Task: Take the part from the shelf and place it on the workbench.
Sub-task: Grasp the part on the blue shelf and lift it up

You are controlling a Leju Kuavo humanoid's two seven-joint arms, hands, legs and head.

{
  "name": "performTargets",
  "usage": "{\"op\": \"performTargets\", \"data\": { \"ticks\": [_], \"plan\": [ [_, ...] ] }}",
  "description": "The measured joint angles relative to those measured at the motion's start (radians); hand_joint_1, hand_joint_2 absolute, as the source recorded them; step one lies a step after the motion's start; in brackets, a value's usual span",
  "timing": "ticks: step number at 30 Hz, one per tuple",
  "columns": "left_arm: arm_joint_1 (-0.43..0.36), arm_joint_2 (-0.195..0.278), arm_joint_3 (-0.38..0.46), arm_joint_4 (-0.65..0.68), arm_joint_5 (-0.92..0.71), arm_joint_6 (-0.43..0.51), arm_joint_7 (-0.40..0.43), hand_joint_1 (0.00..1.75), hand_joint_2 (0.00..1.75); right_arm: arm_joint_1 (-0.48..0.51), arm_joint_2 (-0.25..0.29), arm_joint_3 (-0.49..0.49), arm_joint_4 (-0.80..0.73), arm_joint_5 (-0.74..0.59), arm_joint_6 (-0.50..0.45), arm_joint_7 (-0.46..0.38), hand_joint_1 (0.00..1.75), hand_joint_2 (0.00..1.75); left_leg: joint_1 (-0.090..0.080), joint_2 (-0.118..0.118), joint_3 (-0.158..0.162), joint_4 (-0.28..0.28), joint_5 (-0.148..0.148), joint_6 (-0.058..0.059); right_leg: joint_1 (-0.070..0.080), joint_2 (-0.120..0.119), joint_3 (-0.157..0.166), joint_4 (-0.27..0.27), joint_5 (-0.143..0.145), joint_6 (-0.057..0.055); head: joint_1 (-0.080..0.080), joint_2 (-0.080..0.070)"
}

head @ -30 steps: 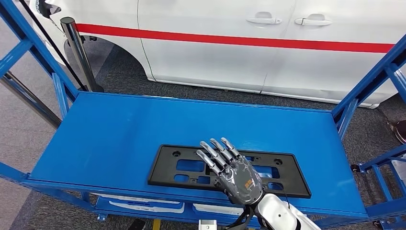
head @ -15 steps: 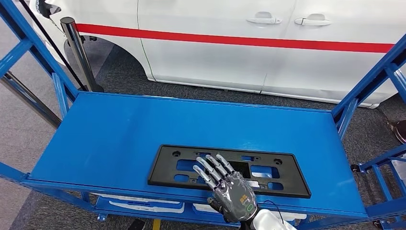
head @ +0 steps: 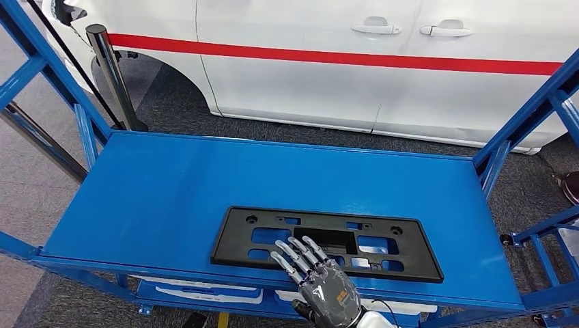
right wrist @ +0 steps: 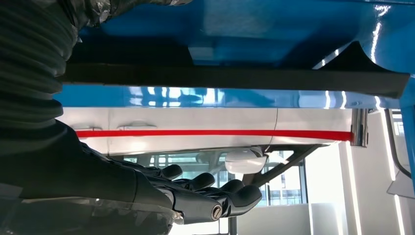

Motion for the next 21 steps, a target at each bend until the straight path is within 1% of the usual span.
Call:
{"op": "performTargets", "data": {
  "ticks": [7, 16, 21],
  "plan": [
    [0.0, 0.0, 0.0, 0.0, 0.007, 0.0, 0.0, 0.0, 0.0, 0.011, 0.0, -0.016, 0.016, 0.069, -0.012, 0.045, 0.0, 1.75, 0.0, 0.0, 0.0, 0.0, 0.0, 0.0, 0.0, 0.0, 0.0, 0.0, 0.0, 0.0, 0.0, 0.0],
    [0.001, 0.0, 0.0, 0.0, 0.01, 0.0, 0.0, 0.0, 0.0, 0.014, 0.0, -0.031, 0.027, 0.083, -0.017, 0.055, 0.0, 1.75, 0.0, 0.0, 0.0, 0.0, 0.0, 0.0, 0.0, 0.0, 0.0, 0.0, 0.0, 0.0, 0.0, 0.0],
    [0.001, 0.0, 0.0, 0.0, 0.014, -0.001, -0.002, 0.0, 0.0, 0.015, 0.0, -0.053, 0.032, 0.126, -0.023, 0.091, 0.0, 1.75, 0.0, 0.0, 0.0, 0.0, 0.0, 0.0, 0.0, 0.0, 0.0, 0.0, 0.0, 0.0, 0.0, 0.0]
  ]
}}
